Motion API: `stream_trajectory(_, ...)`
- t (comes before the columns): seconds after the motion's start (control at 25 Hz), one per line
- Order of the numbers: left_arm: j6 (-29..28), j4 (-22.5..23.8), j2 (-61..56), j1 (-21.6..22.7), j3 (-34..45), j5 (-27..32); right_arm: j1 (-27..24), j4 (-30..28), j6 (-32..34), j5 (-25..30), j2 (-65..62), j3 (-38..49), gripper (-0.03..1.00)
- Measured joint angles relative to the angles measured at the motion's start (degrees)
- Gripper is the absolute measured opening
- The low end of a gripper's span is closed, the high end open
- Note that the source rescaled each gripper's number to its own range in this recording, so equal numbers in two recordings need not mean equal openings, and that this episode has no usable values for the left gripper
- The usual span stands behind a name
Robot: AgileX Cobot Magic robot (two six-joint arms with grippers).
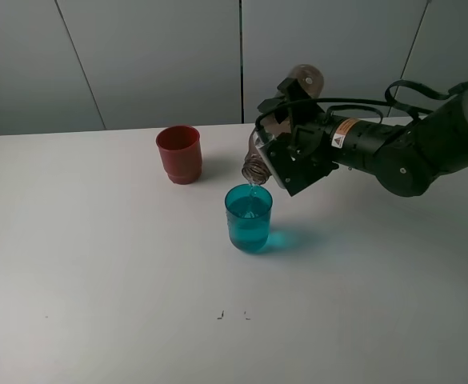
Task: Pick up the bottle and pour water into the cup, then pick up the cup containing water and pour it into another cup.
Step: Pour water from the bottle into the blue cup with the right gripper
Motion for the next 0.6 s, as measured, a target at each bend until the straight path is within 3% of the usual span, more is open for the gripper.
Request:
stream_trajectory(0.32, 0.0, 0.0, 0.0, 0.0, 0.0, 0.0, 0.6, 0.0, 0.7, 0.7, 0.0, 0.0, 0.00)
stream_trajectory(0.6, 0.0, 0.0, 0.0, 0.0, 0.0, 0.0, 0.6, 0.0, 7.9, 1.2, 0.0, 0.0, 0.00)
